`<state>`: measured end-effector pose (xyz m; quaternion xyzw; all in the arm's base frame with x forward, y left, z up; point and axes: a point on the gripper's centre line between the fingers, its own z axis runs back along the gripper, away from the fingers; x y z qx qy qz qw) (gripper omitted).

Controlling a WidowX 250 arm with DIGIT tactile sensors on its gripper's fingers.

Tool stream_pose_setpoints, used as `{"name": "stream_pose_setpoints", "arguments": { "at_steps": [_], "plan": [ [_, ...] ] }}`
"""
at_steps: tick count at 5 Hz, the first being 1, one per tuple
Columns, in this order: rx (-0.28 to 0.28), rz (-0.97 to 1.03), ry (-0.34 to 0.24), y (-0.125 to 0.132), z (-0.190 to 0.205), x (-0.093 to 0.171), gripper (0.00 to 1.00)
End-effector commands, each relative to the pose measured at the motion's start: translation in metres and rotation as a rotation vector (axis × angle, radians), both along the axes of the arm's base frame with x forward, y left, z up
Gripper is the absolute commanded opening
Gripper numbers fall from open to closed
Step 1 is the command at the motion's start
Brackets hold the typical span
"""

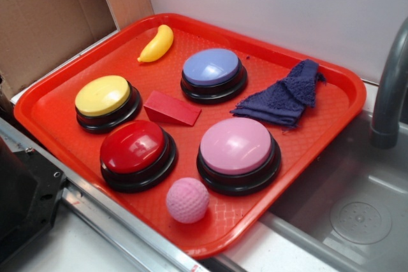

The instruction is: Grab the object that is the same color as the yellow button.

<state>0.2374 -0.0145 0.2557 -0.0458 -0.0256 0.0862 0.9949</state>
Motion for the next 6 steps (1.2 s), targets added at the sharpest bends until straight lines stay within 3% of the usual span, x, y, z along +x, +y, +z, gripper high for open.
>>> {"name": "stream_pose_setpoints", "arguments": {
  "at_steps": [1,3,5,6],
  "plan": [
    [0.053,0.167,-0.038,0.074,-0.007,0.088,1.0],
    [0.223,0.07,0.012,0.097,-0.094,0.107,1.0],
    [0.274,0.013,0.081,0.103,-0.145,0.107,1.0],
    [0.273,0.014,0.122,0.109,-0.166,0.108,1.0]
  ]
}}
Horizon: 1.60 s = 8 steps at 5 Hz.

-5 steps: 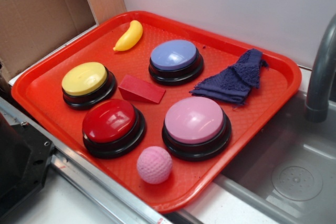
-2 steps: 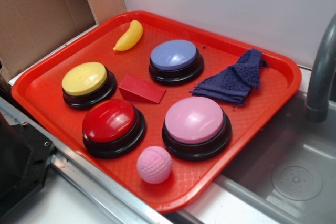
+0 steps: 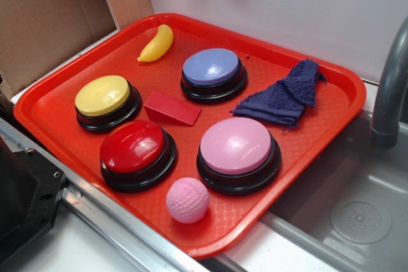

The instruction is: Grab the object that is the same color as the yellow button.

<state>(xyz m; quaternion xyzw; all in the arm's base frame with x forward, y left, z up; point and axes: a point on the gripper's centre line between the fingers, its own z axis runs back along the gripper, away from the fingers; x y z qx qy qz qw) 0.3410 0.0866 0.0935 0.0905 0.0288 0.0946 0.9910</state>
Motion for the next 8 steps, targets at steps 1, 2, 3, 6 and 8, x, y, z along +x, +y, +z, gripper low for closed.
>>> {"name": "stream_pose_setpoints", "arguments": {
  "at_steps": [1,2,3,6,8],
  "plan": [
    [0.017,-0.001,0.034,0.015,-0.026,0.007,1.0],
    [0.009,0.006,0.062,0.017,-0.044,0.006,1.0],
    [-0.025,0.001,0.096,0.015,-0.067,-0.002,1.0],
    [-0.056,0.019,0.166,0.017,-0.097,-0.01,0.0],
    [-0.052,0.012,0.17,0.013,-0.093,-0.013,0.0]
  ]
}}
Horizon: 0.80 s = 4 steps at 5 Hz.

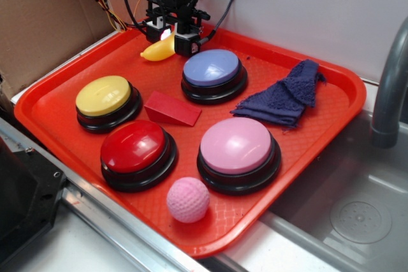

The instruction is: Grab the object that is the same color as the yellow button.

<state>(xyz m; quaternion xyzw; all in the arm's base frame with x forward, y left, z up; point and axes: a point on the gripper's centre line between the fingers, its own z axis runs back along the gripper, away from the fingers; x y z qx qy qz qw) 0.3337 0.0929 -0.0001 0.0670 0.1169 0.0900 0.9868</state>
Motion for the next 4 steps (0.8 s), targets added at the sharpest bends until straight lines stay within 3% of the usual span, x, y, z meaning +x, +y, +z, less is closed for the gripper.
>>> {"name": "stream_pose_setpoints", "arguments": {
  "at_steps": [1,2,3,4],
  "plan": [
    [0.01,-0.003,-0.008,0.004,0.005,-0.008,0.0],
    [0.006,-0.007,-0.034,-0.005,0.022,-0.017,0.0],
    [-0.056,0.036,-0.101,-0.032,0.072,-0.034,0.0],
    [0.012,0.145,-0.095,-0.07,0.12,-0.057,0.0]
  ]
}}
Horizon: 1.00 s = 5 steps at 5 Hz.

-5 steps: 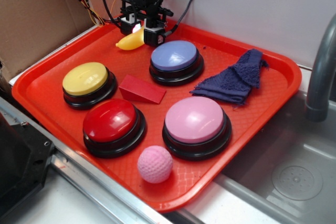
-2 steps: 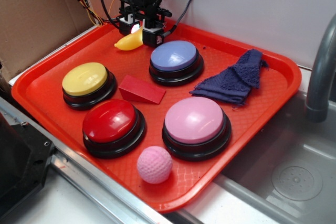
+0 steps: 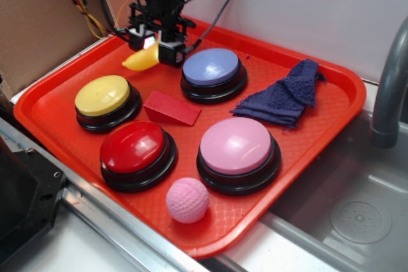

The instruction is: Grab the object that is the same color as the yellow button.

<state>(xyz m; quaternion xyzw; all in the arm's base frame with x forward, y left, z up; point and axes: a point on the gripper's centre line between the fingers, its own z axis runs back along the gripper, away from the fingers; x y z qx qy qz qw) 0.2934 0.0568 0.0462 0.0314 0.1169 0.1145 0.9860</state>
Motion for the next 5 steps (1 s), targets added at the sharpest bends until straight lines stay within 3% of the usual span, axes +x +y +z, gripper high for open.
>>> {"name": "stream_pose_setpoints", "arguments": {
  "at_steps": [1,3,5],
  "plan": [
    [-0.035,0.097,-0.134,-0.041,0.126,-0.053,0.0],
    [-0.064,0.068,-0.188,-0.052,0.209,-0.084,0.0],
    [-0.04,0.05,-0.257,-0.051,0.214,-0.087,0.0]
  ]
}}
